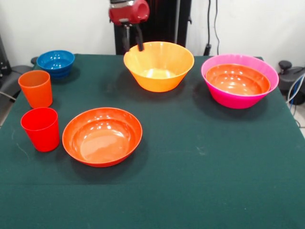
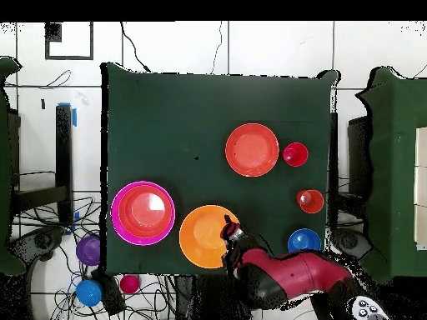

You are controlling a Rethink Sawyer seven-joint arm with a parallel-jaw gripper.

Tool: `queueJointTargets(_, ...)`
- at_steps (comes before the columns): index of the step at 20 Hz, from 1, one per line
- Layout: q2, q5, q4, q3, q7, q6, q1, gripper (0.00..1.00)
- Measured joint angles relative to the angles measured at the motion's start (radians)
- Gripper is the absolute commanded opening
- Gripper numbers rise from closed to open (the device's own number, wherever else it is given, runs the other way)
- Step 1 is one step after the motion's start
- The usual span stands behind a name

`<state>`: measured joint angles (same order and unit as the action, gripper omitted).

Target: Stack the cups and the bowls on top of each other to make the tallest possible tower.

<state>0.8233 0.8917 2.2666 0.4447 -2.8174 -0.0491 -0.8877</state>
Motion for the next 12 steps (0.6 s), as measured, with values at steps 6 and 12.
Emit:
queueJointTargets(6,-0.055,0.0,-0.013,-0.06,0.0,-0.047,0.092,1.0)
queueJointTargets(12,-0.092,0.0,-0.015,-0.085,0.0,-0.094,0.117,1.0)
